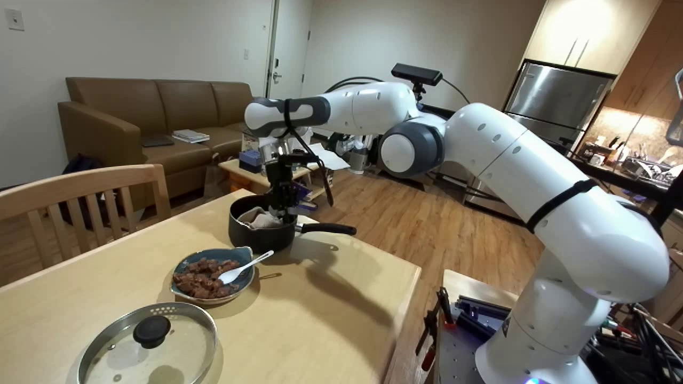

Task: Remove the glass lid from the black pot on the right, place the grey measuring spoon inside the black pot

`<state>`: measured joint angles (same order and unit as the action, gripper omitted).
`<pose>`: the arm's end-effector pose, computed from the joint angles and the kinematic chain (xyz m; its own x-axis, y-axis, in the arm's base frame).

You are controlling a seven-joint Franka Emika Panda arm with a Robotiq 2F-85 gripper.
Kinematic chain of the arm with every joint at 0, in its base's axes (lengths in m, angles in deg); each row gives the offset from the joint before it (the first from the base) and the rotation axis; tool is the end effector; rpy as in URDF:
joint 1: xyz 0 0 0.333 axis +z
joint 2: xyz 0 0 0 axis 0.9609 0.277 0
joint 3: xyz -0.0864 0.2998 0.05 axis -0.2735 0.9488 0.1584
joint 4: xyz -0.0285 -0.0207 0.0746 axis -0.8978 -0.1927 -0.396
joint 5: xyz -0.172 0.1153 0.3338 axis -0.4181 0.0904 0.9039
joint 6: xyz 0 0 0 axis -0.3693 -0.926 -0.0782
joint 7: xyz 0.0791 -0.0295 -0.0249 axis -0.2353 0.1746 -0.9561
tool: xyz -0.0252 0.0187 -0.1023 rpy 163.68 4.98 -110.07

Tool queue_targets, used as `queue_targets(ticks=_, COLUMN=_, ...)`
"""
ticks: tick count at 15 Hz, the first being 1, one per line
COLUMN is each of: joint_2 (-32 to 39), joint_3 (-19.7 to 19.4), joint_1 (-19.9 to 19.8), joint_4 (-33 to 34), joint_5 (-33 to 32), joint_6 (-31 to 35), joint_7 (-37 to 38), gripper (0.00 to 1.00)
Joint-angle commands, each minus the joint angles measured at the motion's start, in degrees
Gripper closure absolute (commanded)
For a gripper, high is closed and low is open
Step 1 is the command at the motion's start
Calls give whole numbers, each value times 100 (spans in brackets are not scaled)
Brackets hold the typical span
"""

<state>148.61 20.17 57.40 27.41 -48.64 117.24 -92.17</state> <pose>0.6935 -0.2123 0.1839 0.8105 -0.1842 -0.5560 -0.2994 -0.9462 -0.1230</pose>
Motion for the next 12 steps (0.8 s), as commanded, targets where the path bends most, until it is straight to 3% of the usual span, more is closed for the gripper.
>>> queue_targets(ticks=1, joint_2=163, joint_3=47, joint_1=-86, joint_4=420, joint_5=67, joint_6=-225, joint_7=9, gripper=46)
queue_targets(ticks=8, joint_2=73, joint_3=94, joint_1=-160, joint_4=463, joint_5=172, joint_6=-182, joint_7=-5, gripper=2)
queue_targets(ticks=12, joint_2=42, joint_3=41, joint_1=-138, joint_4=440, joint_5=165, joint_6=-108, joint_7=265, gripper=0)
